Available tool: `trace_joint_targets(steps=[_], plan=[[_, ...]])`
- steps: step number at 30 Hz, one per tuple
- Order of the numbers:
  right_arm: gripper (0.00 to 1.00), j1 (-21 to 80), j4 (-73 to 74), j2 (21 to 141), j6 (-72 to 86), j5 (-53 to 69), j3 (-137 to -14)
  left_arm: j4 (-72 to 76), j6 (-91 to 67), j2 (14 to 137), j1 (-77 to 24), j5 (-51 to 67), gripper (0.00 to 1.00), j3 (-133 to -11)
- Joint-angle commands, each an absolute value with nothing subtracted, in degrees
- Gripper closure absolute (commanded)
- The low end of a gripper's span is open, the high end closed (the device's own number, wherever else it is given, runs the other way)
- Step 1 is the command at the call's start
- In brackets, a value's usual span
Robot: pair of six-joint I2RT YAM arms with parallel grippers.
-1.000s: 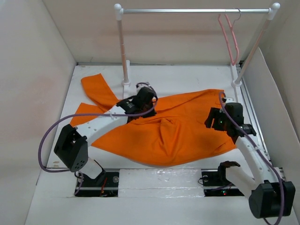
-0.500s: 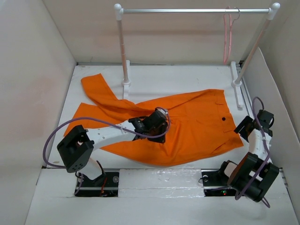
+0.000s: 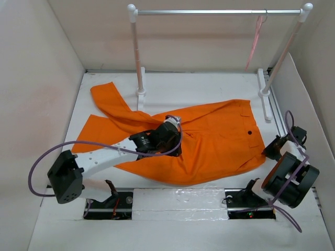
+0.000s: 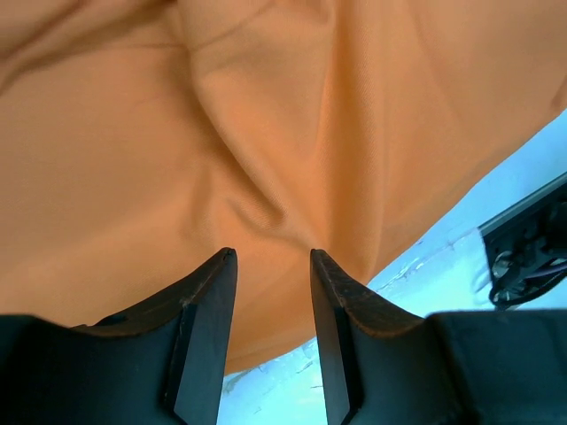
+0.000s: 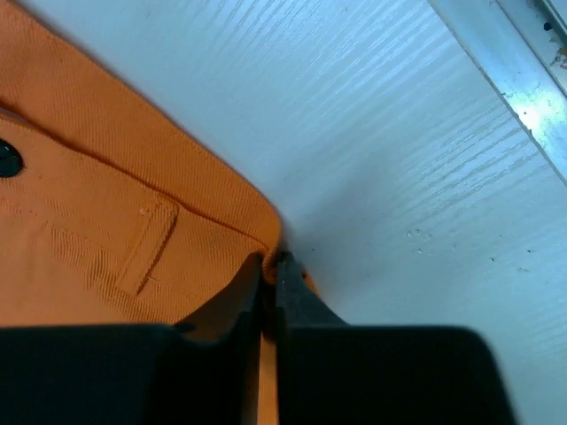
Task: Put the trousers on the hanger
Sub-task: Flatten out the trousers at the center of the board.
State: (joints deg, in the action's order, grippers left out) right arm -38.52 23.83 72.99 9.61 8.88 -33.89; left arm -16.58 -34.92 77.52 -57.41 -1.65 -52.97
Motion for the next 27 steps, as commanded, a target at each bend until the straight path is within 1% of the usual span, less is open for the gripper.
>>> trace_joint_targets(steps=[1, 2, 4, 5, 6, 7, 9, 11, 12, 13, 14, 15, 17, 18, 19, 20, 21, 22, 23, 24, 25, 26, 27], plan=[[1.00, -40.9, 26.1, 70.7, 12.6, 9.7, -33.1, -18.5, -34.1, 70.8, -57.0, -7.3, 0.65, -53.5], [1.00, -43.0, 27.4, 68.6, 12.7, 9.1, -33.5, -19.0, -34.0, 68.9, -56.5, -7.9, 0.65, -53.6], [1.00, -45.1, 33.0, 63.9, 12.4, 4.2, -36.5, -21.3, -33.5, 67.9, -55.2, -10.4, 0.65, -54.7], [1.00, -47.2, 35.1, 59.7, 12.1, 2.1, -37.7, -22.2, -33.1, 67.5, -55.2, -12.3, 0.65, -55.3], [1.00, -48.1, 39.6, 58.1, 11.8, -2.3, -39.2, -24.8, -33.0, 67.6, -55.2, -16.6, 0.65, -56.9], [1.00, -48.1, 42.9, 57.2, 13.0, -4.3, -42.2, -26.0, -32.8, 67.8, -55.2, -18.4, 0.61, -57.9], [1.00, -48.1, 45.6, 56.4, 15.4, -6.1, -43.5, -29.1, -33.0, 68.3, -54.7, -22.5, 0.59, -59.9], [1.00, -48.1, 44.7, 54.6, 16.4, -7.4, -43.6, -30.3, -34.0, 68.1, -53.0, -23.3, 0.56, -60.6], [0.94, -48.1, 41.7, 53.6, 15.8, -8.1, -43.1, -30.4, -34.9, 67.6, -50.6, -22.2, 0.55, -59.9], [0.78, -48.1, 40.6, 54.3, 14.6, -8.0, -42.9, -30.1, -35.2, 67.0, -49.1, -21.5, 0.54, -59.2], [0.52, -48.1, 39.9, 55.4, 12.9, -7.1, -43.4, -30.0, -35.4, 65.7, -47.4, -21.0, 0.54, -58.6], [0.45, -46.7, 40.1, 59.6, 10.8, -5.4, -44.0, -29.0, -36.0, 64.7, -43.5, -20.0, 0.53, -57.1], [0.38, -43.9, 41.6, 63.8, 7.7, -5.4, -47.3, -27.5, -35.9, 62.2, -38.1, -17.5, 0.52, -55.6], [0.38, -41.7, 41.4, 64.7, 6.8, -5.1, -48.2, -25.9, -35.7, 61.4, -35.0, -14.4, 0.52, -54.4], [0.39, -35.5, 41.1, 64.9, 5.5, -4.9, -49.2, -25.0, -35.3, 60.9, -28.5, -12.3, 0.52, -53.8], [0.44, -31.6, 41.5, 64.3, 5.6, -5.5, -50.3, -23.2, -35.1, 60.4, -24.9, -10.0, 0.52, -52.9], [0.49, -27.5, 41.7, 63.5, 5.9, -7.3, -52.3, -22.2, -34.7, 60.4, -21.5, -4.9, 0.52, -52.5], [0.57, -23.2, 41.3, 61.4, 6.7, -7.3, -52.7, -21.1, -34.4, 60.9, -16.1, -2.6, 0.52, -52.4], [0.81, -14.1, 38.0, 60.4, 6.6, -4.4, -52.4, -19.5, -33.3, 62.3, -14.5, -1.1, 0.51, -52.6], [0.95, -9.4, 37.1, 59.5, 7.0, -3.2, -51.5, -19.2, -33.3, 63.6, -13.3, -0.4, 0.51, -53.1], [1.00, -4.5, 35.4, 59.1, 7.6, -2.0, -50.8, -19.2, -33.3, 64.9, -11.9, -0.3, 0.51, -54.0], [1.00, 5.3, 33.6, 59.1, 7.9, -1.2, -49.8, -19.0, -33.4, 68.3, -9.1, 1.7, 0.51, -55.7], [1.00, 9.8, 30.0, 59.9, 8.0, -0.5, -49.2, -18.5, -33.6, 70.0, -8.0, 2.6, 0.51, -56.6]])
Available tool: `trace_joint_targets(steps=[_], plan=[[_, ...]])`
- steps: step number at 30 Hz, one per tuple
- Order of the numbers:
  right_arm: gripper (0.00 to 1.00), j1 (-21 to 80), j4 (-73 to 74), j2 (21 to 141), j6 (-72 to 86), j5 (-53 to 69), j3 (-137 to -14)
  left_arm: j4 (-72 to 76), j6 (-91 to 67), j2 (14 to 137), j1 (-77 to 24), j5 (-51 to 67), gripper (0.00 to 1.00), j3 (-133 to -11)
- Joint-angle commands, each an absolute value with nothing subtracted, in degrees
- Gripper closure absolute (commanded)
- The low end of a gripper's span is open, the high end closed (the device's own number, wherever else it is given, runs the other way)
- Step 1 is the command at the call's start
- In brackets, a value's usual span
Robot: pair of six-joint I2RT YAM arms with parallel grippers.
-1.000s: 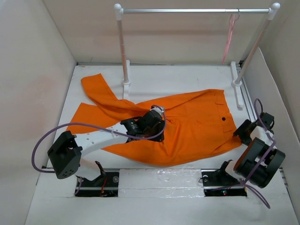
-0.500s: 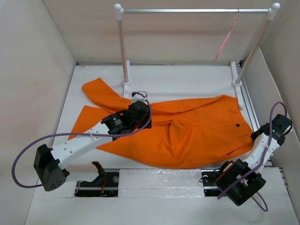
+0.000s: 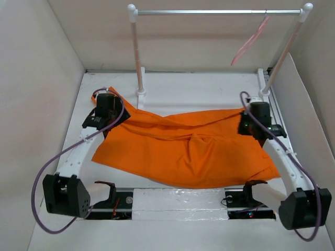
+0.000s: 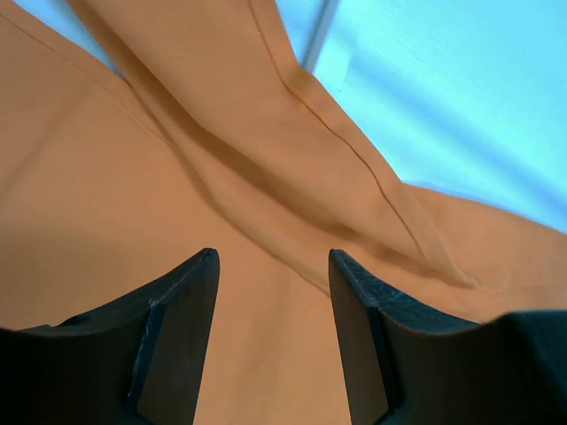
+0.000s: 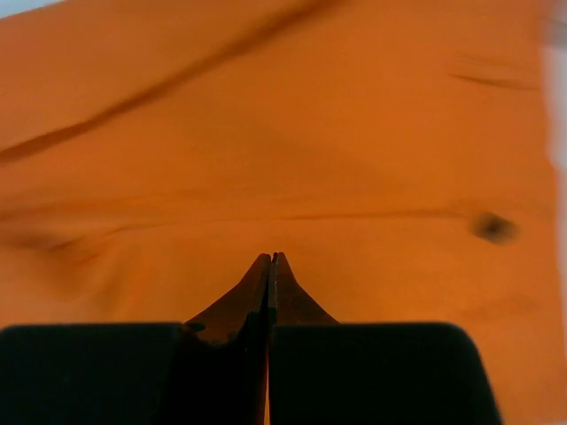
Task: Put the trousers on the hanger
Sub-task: Flatten out the trousers at the center of the board.
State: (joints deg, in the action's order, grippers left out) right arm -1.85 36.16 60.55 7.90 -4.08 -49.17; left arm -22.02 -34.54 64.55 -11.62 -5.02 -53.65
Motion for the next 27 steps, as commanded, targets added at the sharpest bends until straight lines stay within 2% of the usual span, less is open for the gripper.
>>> trace_joint_targets(steps=[1, 3, 4, 5, 7, 8, 10, 11, 16, 17, 23, 27], plan=[[1.00, 18.4, 26.9, 62.8, 8.0, -0.4, -49.7, -18.8, -34.1, 73.4, -7.4, 1.0, 0.51, -59.0], [0.98, 25.0, 25.1, 67.8, 5.9, 1.3, -51.1, -18.7, -34.3, 76.6, -7.4, -1.8, 0.51, -61.9], [0.92, 27.7, 24.6, 70.8, 4.1, 2.4, -54.6, -18.7, -34.2, 78.2, -7.4, -3.1, 0.51, -63.4], [0.79, 30.0, 26.2, 76.8, 3.1, 2.3, -57.5, -19.7, -34.2, 82.6, -7.4, -4.2, 0.51, -67.6], [0.72, 35.1, 26.7, 81.8, -1.3, 0.4, -61.7, -21.3, -34.0, 87.4, -7.4, -9.5, 0.51, -72.7], [0.65, 35.8, 26.2, 83.8, -2.5, 0.5, -64.6, -22.7, -34.3, 92.8, -7.4, -11.1, 0.51, -78.1], [0.61, 36.4, 25.6, 87.7, -4.3, 3.2, -66.7, -24.8, -34.0, 99.0, -6.2, -16.0, 0.51, -84.5], [0.57, 36.4, 24.4, 88.2, -4.9, 4.3, -67.8, -28.9, -34.1, 105.7, -5.7, -16.8, 0.51, -92.4], [0.55, 36.4, 24.7, 90.2, -8.1, 9.3, -69.6, -36.1, -35.0, 122.1, -1.6, -20.0, 0.55, -112.2], [0.55, 36.4, 24.6, 89.9, -8.9, 10.2, -69.6, -38.4, -35.2, 128.6, -1.1, -20.0, 0.56, -120.4], [0.54, 35.2, 24.4, 88.9, -10.4, 11.4, -67.9, -38.2, -32.7, 138.4, -0.4, -19.6, 0.60, -131.3], [0.54, 34.6, 23.9, 87.7, -9.8, 14.8, -66.1, -32.4, -28.9, 141.5, -0.4, -15.5, 0.51, -131.8]])
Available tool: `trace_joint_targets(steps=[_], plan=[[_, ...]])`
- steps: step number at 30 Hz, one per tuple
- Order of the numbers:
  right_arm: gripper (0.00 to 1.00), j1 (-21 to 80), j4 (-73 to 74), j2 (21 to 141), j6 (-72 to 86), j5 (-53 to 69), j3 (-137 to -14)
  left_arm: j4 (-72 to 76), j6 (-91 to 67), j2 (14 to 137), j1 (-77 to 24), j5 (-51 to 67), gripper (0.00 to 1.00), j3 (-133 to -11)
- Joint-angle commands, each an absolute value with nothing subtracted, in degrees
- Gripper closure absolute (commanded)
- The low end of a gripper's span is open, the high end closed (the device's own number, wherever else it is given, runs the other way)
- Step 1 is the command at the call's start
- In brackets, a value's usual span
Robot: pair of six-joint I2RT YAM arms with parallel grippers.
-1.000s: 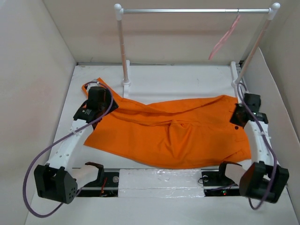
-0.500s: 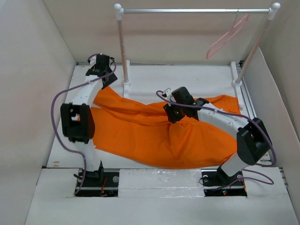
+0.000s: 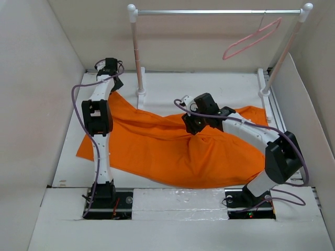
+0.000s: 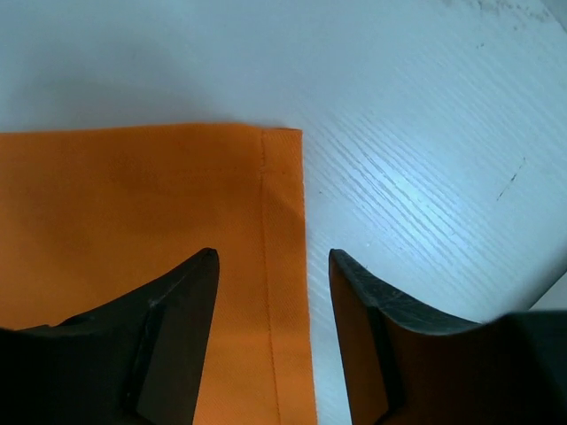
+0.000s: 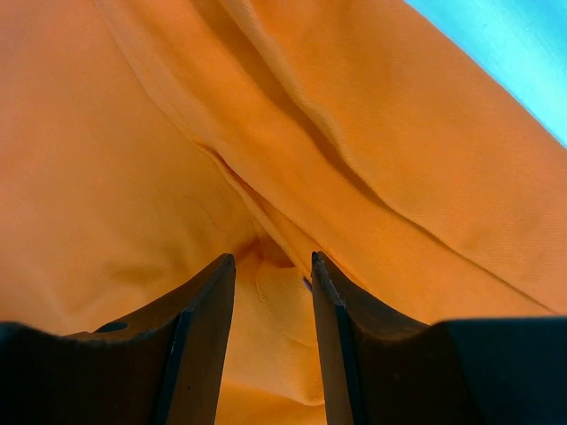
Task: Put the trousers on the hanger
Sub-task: Flatten out the trousers at the center of the board.
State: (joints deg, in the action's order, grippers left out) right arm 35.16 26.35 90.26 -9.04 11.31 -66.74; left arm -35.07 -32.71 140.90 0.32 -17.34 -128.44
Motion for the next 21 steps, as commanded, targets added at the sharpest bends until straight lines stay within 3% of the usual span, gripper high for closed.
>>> trace_joint_targets(steps=[1, 8, 9, 13, 14, 15, 16, 21], plan=[[0.54, 35.5, 24.1, 87.5, -9.5, 14.9, -65.9, -31.7, -28.4, 142.2, -0.4, -15.2, 0.50, -132.2], [0.54, 37.0, 25.0, 84.5, -6.9, 12.1, -65.1, -37.7, -28.9, 149.6, 0.3, -17.8, 0.58, -137.5], [0.54, 37.0, 25.1, 84.2, -6.9, 11.7, -65.8, -37.4, -28.7, 149.2, 0.3, -19.8, 0.64, -136.9], [0.54, 34.8, 27.6, 82.5, -7.1, 10.9, -68.6, -37.4, -27.7, 148.3, 0.9, -21.2, 0.65, -132.9], [0.53, 33.6, 27.6, 81.8, -7.2, 11.2, -68.8, -38.7, -27.4, 149.0, 1.4, -21.6, 0.69, -133.3], [0.53, 33.0, 27.7, 81.5, -7.2, 11.7, -69.1, -38.8, -27.0, 149.1, 1.4, -22.4, 0.90, -133.4], [0.53, 32.4, 27.9, 81.0, -7.3, 12.0, -69.8, -38.8, -26.7, 149.1, 1.4, -22.1, 1.00, -133.3], [0.53, 29.4, 29.5, 79.1, -8.1, 9.0, -69.4, -37.0, -27.6, 140.0, 1.4, -24.2, 1.00, -126.1]])
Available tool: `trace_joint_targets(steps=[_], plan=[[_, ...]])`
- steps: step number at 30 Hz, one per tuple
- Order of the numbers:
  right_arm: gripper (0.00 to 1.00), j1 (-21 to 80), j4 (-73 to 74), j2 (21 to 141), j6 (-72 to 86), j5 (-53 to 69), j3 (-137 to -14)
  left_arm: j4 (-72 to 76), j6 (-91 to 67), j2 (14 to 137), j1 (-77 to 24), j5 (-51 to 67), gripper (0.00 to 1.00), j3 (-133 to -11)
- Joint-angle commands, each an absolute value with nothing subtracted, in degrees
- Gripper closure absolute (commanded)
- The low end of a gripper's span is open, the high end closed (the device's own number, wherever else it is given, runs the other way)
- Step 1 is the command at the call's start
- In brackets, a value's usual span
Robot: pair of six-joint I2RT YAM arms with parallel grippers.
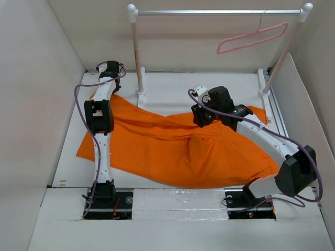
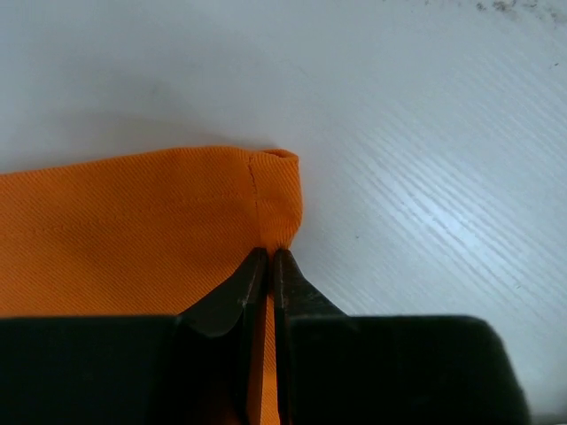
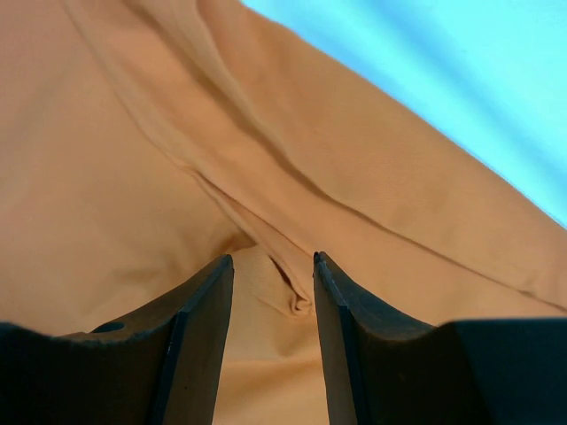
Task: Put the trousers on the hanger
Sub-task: Flatten out the trousers at the center of the board.
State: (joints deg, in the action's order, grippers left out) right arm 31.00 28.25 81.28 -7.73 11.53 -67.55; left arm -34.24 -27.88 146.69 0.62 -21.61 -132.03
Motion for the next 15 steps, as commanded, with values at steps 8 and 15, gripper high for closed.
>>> trace_joint_targets(steps=[8, 15], plan=[[0.52, 21.5, 29.4, 76.5, -4.0, 5.9, -64.8, -29.6, -30.1, 111.9, 1.4, -24.3, 1.00, -105.9], [0.39, 6.2, 18.3, 73.7, 6.2, 10.2, -55.3, -25.9, -33.7, 95.6, 1.4, -23.1, 1.00, -91.5]])
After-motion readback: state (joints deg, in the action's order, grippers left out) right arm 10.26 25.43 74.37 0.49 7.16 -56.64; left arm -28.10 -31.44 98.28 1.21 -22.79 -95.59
